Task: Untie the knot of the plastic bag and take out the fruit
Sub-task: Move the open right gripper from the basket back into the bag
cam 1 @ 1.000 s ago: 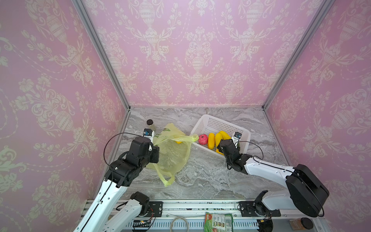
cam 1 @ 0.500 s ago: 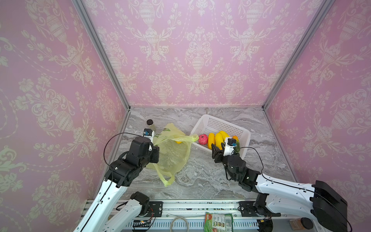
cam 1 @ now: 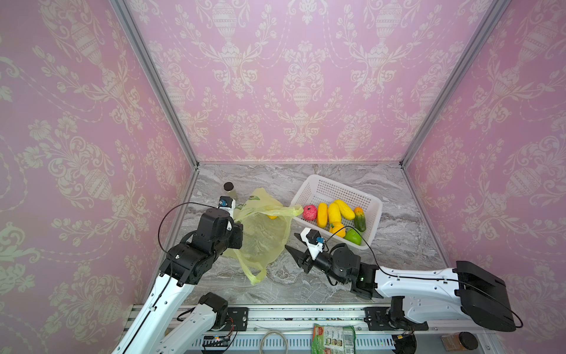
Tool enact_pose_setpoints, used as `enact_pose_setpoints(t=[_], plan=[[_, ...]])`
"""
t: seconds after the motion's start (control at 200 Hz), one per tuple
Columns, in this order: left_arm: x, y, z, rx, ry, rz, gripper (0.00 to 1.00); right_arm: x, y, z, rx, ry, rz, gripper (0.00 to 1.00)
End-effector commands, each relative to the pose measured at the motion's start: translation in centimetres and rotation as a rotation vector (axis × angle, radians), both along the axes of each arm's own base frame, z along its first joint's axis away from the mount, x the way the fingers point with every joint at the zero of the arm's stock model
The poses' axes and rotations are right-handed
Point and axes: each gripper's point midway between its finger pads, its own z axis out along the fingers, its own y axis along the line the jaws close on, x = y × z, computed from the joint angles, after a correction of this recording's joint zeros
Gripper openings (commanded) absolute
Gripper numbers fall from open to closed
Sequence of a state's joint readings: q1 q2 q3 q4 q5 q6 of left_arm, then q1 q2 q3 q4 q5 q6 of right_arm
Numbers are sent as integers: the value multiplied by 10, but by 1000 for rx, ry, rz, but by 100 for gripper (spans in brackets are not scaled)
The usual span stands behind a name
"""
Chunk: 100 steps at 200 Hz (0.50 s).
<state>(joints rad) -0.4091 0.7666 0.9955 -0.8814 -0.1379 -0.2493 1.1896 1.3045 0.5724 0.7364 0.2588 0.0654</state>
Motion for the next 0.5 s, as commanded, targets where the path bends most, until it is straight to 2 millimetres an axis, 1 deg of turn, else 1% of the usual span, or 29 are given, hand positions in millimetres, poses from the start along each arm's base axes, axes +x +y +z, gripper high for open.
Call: enact_pose_setpoints(t=[0.0, 0.07, 0.11, 0.145, 0.16, 0.18, 0.245, 0.295, 0.365, 0.495], plan=[[-3, 3, -5, 8, 14, 17, 0, -2, 31, -5, -84, -12, 64, 49], [-3, 3, -5, 8, 16, 16, 0, 9, 47, -19, -146, 11, 41, 43], [-2, 2, -5, 7, 15, 14, 0, 17, 55, -33, -186, 22, 14, 42], [-2, 2, -5, 6, 15, 13, 0, 24, 62, -40, -211, 22, -5, 40], [-2, 2, -5, 7, 16, 14, 0, 27, 66, -50, -237, 23, -12, 37], [-2, 2, -6, 8, 17, 13, 0, 30, 69, -53, -247, 20, -18, 36], [-2, 2, -5, 8, 16, 13, 0, 44, 79, -79, -320, 14, -65, 30], [-3, 2, -5, 9, 16, 13, 0, 51, 87, -95, -361, 16, -77, 26], [-3, 2, -5, 8, 14, 13, 0, 59, 95, -115, -400, 24, -81, 25], [-4, 1, -4, 2, 9, 6, 0, 74, 103, -139, -439, 71, -82, 25]])
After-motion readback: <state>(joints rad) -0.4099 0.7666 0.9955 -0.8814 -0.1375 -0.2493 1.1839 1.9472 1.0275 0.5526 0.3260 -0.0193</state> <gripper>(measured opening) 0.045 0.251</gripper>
